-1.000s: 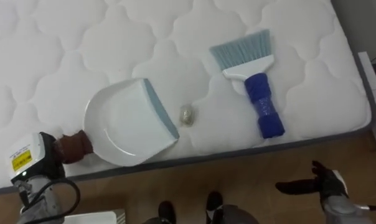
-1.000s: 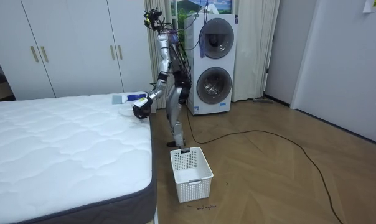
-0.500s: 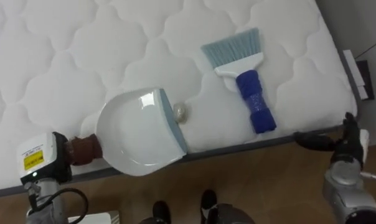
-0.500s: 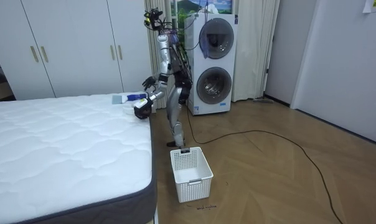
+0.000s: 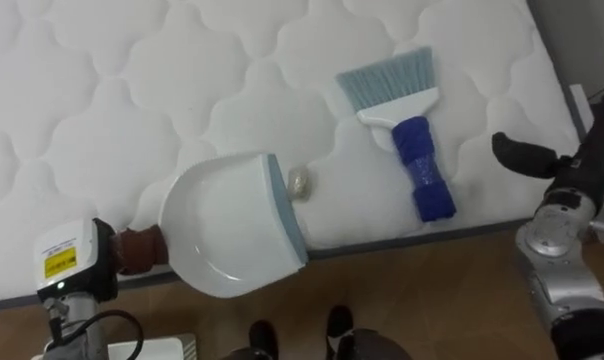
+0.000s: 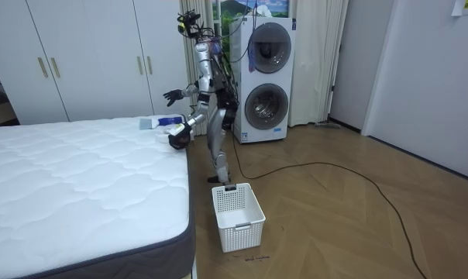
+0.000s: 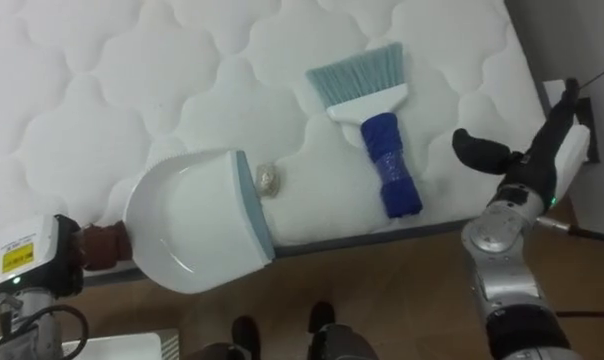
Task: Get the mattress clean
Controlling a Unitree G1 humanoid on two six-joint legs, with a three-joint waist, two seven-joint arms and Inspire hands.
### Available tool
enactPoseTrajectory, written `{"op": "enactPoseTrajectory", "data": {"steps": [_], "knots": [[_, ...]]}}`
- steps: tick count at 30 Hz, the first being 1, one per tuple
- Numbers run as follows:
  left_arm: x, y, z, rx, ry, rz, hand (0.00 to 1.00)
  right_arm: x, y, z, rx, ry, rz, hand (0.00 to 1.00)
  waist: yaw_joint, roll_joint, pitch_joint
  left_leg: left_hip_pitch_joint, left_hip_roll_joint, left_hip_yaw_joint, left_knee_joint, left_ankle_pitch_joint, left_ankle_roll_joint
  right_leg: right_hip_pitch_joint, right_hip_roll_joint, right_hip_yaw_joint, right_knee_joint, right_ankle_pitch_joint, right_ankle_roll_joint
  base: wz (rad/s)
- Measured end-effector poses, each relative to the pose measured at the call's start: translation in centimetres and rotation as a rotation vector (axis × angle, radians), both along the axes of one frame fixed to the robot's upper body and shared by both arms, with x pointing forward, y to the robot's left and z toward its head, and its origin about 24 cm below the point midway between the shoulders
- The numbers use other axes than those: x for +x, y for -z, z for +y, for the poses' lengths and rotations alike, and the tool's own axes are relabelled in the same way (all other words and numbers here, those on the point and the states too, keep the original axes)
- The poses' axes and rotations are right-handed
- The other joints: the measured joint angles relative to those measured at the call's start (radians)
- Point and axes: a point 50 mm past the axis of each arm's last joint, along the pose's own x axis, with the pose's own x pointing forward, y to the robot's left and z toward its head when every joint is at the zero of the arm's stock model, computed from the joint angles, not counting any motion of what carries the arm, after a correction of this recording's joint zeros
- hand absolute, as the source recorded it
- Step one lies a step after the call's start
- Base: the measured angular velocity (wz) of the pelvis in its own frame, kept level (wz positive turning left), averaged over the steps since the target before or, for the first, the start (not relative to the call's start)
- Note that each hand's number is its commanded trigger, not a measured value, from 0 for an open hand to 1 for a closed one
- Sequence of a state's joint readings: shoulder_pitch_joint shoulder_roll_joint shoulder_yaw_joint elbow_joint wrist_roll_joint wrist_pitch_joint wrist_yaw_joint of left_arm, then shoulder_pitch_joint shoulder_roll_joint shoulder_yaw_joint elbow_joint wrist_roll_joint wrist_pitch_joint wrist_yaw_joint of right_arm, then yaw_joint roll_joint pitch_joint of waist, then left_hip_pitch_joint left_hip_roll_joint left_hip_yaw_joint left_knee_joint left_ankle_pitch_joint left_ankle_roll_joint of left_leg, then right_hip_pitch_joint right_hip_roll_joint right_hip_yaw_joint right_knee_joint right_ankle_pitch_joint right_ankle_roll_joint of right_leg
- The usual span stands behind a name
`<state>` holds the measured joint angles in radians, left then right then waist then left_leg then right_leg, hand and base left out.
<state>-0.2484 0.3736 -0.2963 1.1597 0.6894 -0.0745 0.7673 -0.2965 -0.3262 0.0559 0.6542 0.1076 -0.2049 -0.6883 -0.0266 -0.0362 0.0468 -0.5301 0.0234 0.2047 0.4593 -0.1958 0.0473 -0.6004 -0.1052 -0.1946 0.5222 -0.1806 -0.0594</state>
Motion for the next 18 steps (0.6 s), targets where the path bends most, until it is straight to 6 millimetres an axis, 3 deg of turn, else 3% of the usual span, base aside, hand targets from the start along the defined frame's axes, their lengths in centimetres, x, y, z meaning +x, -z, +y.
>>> {"op": "enactPoseTrajectory", "data": {"steps": [18], "knots": [[0.5, -0.1, 0.4, -0.008, -0.003, 0.040, 1.00, 0.4, 1.8, 3.3, -0.002, -0.230, 0.106, 0.00, 0.028, -0.012, 0.0086, -0.003, 0.005, 0.002, 0.011, -0.002, 0.004, 0.006, 0.000, -0.010, -0.001, -0.005, -0.001, 0.00]]}}
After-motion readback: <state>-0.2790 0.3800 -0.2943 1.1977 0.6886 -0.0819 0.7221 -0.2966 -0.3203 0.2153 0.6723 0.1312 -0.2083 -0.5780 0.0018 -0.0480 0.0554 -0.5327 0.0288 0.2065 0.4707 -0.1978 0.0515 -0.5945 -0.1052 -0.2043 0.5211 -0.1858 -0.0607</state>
